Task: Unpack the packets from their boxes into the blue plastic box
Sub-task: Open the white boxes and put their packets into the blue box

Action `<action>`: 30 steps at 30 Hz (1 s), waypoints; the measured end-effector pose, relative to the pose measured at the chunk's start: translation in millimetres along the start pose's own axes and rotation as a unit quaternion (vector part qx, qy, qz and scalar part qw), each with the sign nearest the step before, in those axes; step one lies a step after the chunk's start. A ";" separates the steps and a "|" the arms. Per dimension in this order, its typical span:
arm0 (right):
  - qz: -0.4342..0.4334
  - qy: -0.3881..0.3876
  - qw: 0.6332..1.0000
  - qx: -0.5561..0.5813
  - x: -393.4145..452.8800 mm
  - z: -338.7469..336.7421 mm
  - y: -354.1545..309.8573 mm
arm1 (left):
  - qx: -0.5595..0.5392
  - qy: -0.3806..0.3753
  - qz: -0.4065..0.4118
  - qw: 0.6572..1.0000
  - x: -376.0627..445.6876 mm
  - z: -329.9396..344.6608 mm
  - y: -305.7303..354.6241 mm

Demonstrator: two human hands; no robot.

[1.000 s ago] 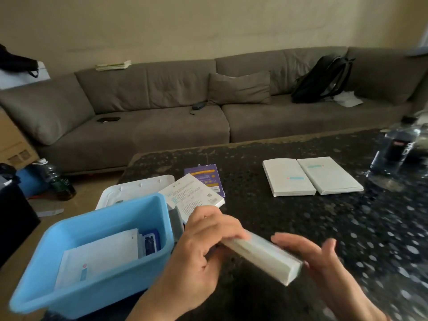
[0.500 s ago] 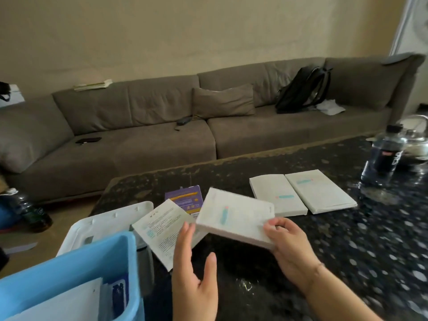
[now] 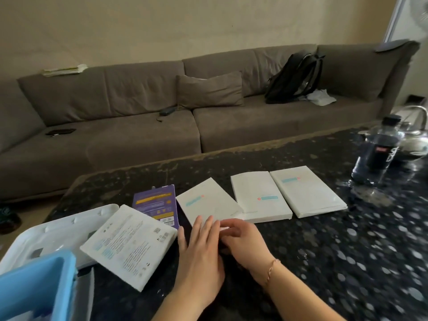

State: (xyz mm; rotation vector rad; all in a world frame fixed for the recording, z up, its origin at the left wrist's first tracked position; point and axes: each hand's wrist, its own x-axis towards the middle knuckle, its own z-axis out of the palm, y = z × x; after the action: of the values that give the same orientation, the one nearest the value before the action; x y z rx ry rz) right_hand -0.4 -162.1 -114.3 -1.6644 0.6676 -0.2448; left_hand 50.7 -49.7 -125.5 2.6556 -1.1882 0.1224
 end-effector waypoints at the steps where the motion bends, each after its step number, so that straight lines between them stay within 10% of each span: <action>1: -0.009 -0.003 1.000 -0.018 0.9 -9.4 0.0 | 0.000 0.006 0.002 1.000 4.6 3.9 3.9; 6: -0.108 0.218 0.944 -0.225 7.7 -64.8 16.9 | 0.021 0.011 0.082 0.996 46.2 20.3 34.1; 15: -0.027 0.192 0.927 -0.321 15.2 -93.6 28.2 | 0.166 -0.005 0.012 0.986 96.4 23.0 67.2; 25: 0.024 0.271 0.962 -0.037 9.5 -108.6 24.9 | 0.194 -0.003 0.034 0.981 70.4 28.1 84.3; 30: 0.052 0.161 0.986 -0.007 -3.5 -121.3 34.8 | 0.169 0.012 0.040 0.985 36.3 24.1 81.9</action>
State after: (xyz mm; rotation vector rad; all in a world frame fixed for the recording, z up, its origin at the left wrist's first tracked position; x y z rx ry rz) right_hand -75.3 -263.5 -120.8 -1.6124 0.9966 -0.4401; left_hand 13.6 -134.7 -128.5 2.8802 -1.3726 0.4042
